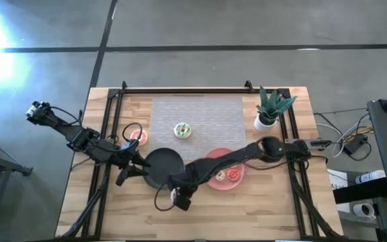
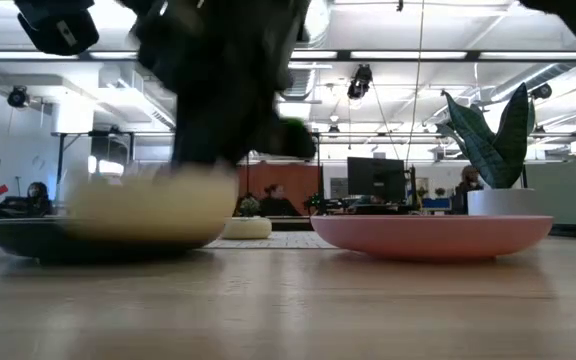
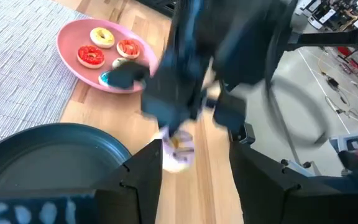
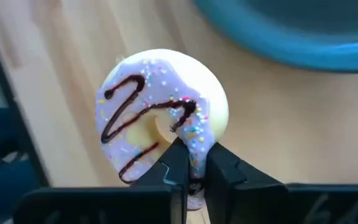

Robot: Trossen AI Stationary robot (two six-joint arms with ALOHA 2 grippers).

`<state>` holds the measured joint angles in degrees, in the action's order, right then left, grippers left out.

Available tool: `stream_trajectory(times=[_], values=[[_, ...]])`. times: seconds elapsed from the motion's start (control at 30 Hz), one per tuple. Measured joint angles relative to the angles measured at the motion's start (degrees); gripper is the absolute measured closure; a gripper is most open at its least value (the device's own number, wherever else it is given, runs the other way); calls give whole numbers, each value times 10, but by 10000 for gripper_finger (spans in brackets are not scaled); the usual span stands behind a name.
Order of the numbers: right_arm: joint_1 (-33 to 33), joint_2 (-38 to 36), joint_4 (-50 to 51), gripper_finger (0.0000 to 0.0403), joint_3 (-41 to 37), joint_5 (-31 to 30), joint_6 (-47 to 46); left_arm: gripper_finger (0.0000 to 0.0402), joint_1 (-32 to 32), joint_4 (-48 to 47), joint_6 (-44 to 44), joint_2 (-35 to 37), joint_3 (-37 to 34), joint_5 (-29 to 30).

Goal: Pick & Place donuts
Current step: Put the big violet donut on the black plate

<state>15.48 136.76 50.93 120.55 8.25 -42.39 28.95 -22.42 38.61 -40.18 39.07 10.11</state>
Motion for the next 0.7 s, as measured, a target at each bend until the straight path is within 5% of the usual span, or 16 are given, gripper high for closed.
stream_trajectory(times=[0.17,0.4,0.7], values=[[-40,-46,2,383,1,-71,20,241,2,1,8,0,0,0],[-97,-5,-54,377,-7,-67,24,241,10,8,9,14,5,11],[-96,3,-54,281,-12,-53,55,241,12,-41,10,58,0,54]])
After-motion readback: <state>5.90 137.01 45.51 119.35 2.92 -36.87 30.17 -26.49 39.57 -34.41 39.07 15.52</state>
